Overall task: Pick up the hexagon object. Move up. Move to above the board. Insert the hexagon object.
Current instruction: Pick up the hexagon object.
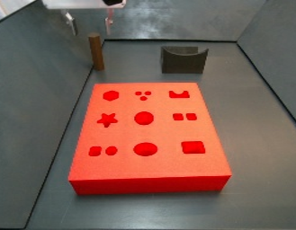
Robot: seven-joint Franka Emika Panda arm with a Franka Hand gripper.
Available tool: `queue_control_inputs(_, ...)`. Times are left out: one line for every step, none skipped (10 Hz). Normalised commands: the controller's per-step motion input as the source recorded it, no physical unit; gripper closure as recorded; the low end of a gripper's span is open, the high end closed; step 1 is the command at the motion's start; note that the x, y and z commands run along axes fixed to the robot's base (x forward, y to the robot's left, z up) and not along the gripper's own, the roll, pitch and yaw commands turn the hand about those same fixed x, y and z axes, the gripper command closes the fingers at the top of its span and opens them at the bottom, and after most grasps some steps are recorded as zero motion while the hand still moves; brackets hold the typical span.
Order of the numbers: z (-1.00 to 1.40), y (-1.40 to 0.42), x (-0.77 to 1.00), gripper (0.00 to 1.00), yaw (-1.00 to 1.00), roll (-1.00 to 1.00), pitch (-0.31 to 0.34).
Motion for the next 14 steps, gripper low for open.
queue_control_inputs(-0.03,-0.33,0.27,0.0,0.08,0.05,0.0)
queue_control_inputs(-0.04,-0.19,0.33,0.0,0.02,0.0,0.0)
queue_control_inputs(-0.18,0.0,0.0,0.0,0.0,-0.02,-0.147)
queue_control_inputs(-0.09,0.0,-0.02,0.0,0.0,0.0,-0.04)
queue_control_inputs(-0.48,-0.04,-0.19,0.0,0.0,0.0,-0.109)
queue_control_inputs(-0.27,-0.03,-0.03,0.0,0.0,0.0,-0.09)
queue_control_inputs(0.0,0.0,0.0,0.0,0.0,0.0,0.0)
queue_control_inputs(0.0,0.0,0.0,1.0,0.0,0.0,0.0)
queue_control_inputs(0.0,0.0,0.0,1.0,0.0,0.0,0.0)
queue_control_inputs(0.0,0.0,0.0,1.0,0.0,0.0,0.0)
queue_control_inputs(0.0,0.0,0.0,1.0,0.0,0.0,0.0)
queue_control_inputs(0.0,0.0,0.0,1.0,0.0,0.0,0.0)
queue_control_inputs(0.0,0.0,0.0,1.0,0.0,0.0,0.0)
queue_control_inputs(0.0,0.0,0.0,1.0,0.0,0.0,0.0)
